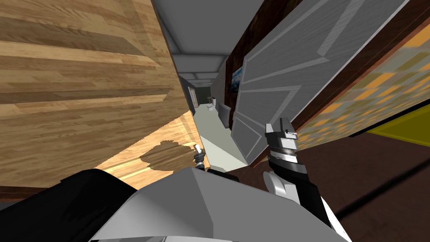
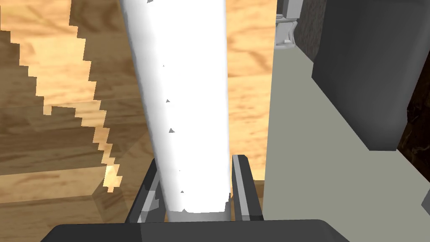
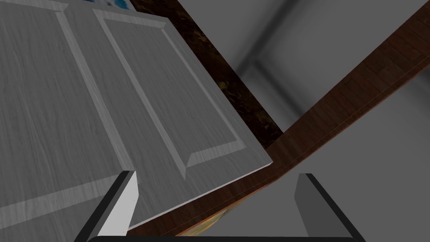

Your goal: Push the door open

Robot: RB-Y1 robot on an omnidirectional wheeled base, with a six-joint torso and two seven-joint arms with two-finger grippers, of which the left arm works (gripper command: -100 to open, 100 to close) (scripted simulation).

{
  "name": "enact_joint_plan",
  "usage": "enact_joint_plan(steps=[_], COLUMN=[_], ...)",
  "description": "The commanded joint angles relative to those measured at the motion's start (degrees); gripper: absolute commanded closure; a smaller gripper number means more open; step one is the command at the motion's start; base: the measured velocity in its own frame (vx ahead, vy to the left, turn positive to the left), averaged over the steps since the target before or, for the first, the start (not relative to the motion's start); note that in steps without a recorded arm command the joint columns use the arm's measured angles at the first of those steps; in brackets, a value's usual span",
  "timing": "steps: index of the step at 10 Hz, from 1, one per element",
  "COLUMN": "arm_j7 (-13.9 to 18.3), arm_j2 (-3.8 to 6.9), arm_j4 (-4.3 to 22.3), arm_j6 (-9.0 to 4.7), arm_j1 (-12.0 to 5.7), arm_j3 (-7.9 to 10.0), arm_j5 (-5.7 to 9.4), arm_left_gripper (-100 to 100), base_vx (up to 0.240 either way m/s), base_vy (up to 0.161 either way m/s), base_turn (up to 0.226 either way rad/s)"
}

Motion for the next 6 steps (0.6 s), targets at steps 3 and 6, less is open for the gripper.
enact_joint_plan(steps=[3,6], arm_j7=[-0.07,-0.22], arm_j2=[0.90,1.22], arm_j4=[-0.27,-0.83], arm_j6=[-0.94,-1.33], arm_j1=[0.66,1.28], arm_j3=[3.01,5.10], arm_j5=[2.18,3.90], arm_left_gripper=[100,100], base_vx=[0.098,0.108], base_vy=[0.002,0.010], base_turn=[-0.057,-0.064])
